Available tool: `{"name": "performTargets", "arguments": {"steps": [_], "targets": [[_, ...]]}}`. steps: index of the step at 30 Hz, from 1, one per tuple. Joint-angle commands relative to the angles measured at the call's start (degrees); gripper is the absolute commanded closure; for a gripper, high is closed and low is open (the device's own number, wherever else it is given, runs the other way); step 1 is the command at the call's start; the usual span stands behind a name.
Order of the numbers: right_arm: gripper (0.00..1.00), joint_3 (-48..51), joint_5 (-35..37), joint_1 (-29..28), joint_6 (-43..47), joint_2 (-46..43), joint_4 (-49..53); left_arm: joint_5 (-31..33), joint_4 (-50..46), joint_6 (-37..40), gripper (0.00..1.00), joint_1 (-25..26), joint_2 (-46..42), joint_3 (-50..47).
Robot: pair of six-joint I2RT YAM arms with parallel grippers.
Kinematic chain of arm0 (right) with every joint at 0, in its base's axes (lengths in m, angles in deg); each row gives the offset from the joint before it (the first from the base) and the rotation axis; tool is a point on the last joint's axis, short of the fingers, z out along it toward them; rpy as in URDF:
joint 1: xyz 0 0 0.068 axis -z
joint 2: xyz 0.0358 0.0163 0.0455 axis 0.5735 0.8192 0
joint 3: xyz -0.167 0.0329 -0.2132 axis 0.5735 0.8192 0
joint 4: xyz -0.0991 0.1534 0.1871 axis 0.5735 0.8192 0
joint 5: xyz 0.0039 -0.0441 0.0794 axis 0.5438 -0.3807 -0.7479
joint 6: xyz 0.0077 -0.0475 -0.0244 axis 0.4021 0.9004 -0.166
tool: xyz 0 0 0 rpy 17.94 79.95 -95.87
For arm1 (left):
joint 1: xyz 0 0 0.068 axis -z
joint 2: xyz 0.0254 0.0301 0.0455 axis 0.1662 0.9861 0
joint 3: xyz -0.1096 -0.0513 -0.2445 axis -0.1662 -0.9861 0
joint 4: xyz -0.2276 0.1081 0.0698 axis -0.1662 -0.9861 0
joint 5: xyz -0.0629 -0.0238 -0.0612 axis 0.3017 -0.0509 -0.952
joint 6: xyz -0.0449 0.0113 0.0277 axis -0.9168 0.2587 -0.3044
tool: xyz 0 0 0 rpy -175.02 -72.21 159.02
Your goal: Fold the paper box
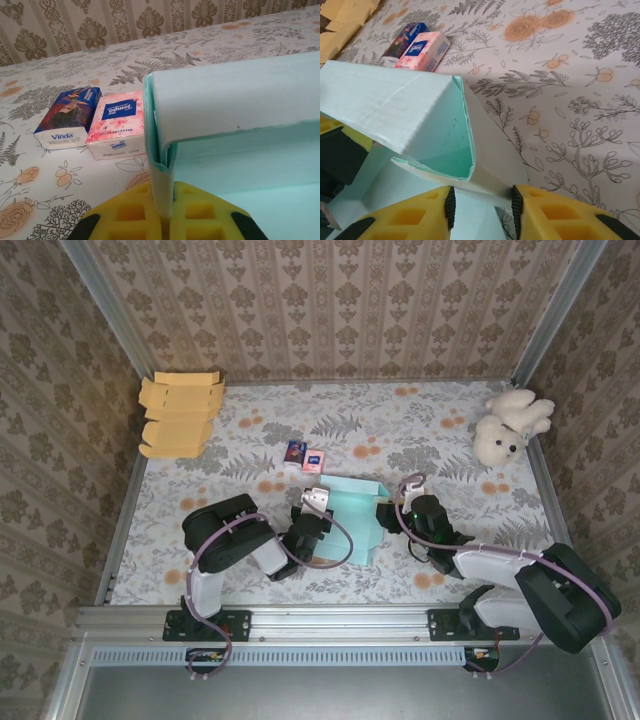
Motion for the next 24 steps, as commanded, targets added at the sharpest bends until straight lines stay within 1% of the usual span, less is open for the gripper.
{"name": "performTargets", "arguments": {"steps": [1,6,9,11,14,20,24], "targets": [[0.63,-1.43,-4.46,-0.02,-0.53,1.55,-5.0,-1.31,-0.44,-0.09,1.0,0.06,1.32,-0.31],[0.63,-1.62,-5.69,-1.59,0.83,3.56,-7.24,-1.38,-0.45,-0.48,1.0,0.06,1.59,-0.02],[0.63,-2.13,-4.79,-2.99,1.86,4.54,-8.1,-1.71,-0.52,-0.66,1.0,0.17,1.77,0.18],[0.62,-2.7,-2.13,-4.17,2.95,5.31,-8.16,-1.96,-0.52,-0.84,1.0,0.15,1.74,0.23],[0.59,-3.05,2.18,-5.6,4.33,7.44,-9.85,-2.28,-0.52,-0.93,1.0,0.15,1.68,0.23],[0.57,-5.0,6.95,-6.08,6.51,14.14,-13.06,-3.35,-0.69,-1.88,1.0,0.33,1.5,0.0],[0.57,-5.25,14.08,-6.61,5.42,17.66,-16.67,-4.14,-0.89,-3.02,1.0,0.58,1.67,-0.15]]}}
